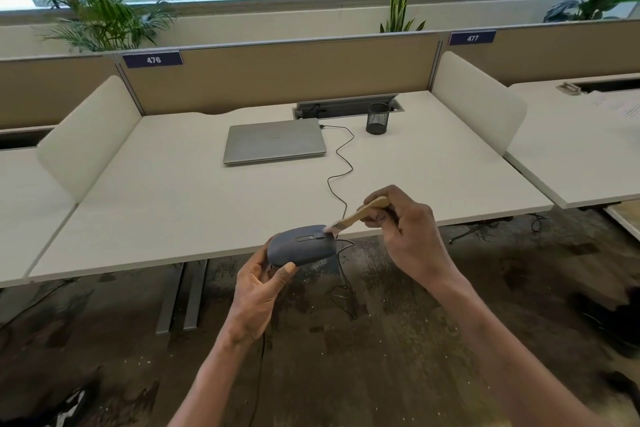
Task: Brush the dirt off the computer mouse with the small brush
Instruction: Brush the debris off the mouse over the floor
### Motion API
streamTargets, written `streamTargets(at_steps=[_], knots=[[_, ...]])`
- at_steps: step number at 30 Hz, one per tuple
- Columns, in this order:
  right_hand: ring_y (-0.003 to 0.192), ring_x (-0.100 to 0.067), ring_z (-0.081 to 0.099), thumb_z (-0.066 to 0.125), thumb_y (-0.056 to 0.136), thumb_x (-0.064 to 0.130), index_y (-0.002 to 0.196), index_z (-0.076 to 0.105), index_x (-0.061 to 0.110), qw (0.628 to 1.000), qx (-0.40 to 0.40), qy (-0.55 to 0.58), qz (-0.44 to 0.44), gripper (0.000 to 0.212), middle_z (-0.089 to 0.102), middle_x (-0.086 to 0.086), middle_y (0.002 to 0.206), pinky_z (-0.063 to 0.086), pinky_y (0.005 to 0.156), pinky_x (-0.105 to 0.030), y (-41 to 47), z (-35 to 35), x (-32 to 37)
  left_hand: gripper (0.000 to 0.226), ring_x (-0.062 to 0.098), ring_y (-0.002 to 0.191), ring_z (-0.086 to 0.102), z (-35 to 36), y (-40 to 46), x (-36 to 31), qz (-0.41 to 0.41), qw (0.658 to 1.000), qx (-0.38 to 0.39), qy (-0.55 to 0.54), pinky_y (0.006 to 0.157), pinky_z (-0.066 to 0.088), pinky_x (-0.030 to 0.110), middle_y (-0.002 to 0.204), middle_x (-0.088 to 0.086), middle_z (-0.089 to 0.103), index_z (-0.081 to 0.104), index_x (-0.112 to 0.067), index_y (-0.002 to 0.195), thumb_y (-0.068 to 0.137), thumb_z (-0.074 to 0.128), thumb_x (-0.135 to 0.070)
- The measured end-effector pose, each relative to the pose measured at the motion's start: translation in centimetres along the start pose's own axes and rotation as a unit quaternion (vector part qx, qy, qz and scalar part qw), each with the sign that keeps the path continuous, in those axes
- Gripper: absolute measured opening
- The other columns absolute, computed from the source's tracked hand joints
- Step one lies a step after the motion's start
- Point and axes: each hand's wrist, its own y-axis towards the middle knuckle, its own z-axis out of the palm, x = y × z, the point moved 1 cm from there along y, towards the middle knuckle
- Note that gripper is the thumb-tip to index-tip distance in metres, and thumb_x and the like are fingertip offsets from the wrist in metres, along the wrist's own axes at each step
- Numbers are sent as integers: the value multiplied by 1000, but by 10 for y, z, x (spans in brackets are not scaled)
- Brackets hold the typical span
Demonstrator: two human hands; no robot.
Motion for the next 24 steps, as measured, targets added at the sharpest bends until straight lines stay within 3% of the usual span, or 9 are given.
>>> streamTargets(at_steps=[3,6,10,12,14,18,21,24], knots=[[91,-2,72,57,95,-8,106,63,7,999,4,23,26,19,73,0,96,59,78,-18,-6,-6,-5,61,23,131,59,-4,1,4,4,1000,-10,-11,102,54,28,130,3,70,60,-17,133,78,83,-28],[88,0,72,59,94,-6,104,63,10,998,-15,39,38,19,73,4,94,58,75,-15,-6,-9,-7,58,24,131,59,-6,3,8,3,1000,-8,-21,98,55,24,129,2,70,60,-20,133,78,77,-18],[82,-2,74,61,95,-1,103,64,12,993,-33,82,83,15,74,6,92,60,72,-19,-3,-3,-13,86,13,128,61,0,2,2,-17,1000,-7,-22,101,53,23,129,-4,70,60,-27,131,56,96,-51],[84,-3,74,60,96,0,106,64,11,991,-53,67,99,15,74,3,93,60,72,-20,-3,-2,-20,96,12,129,60,2,1,-1,-19,1000,-8,-21,106,49,25,131,-5,69,58,-27,134,51,97,-55],[85,-4,74,60,97,0,106,63,12,991,-71,54,102,16,74,3,94,60,72,-20,-5,-3,-25,93,13,131,59,2,1,-1,-16,999,-8,-27,109,47,28,132,-6,68,56,-27,136,56,96,-50],[83,-4,74,59,97,-1,106,63,12,987,-93,75,112,16,73,8,91,60,75,-22,-6,-7,-32,74,19,131,59,2,1,2,-2,999,-10,-45,100,55,28,135,-4,65,49,-29,147,80,75,-13],[84,-3,74,60,97,1,109,64,13,985,-103,79,114,18,72,12,93,59,76,-21,-7,-14,-39,74,18,130,60,5,1,2,5,999,-19,-39,100,56,29,136,-1,64,48,-26,149,81,72,-10],[85,-1,73,60,97,2,110,64,13,985,-113,76,110,18,72,12,95,59,76,-18,-7,-21,-44,63,17,128,61,12,1,1,20,999,-40,-17,101,54,27,130,-3,69,55,-23,138,79,75,-14]])
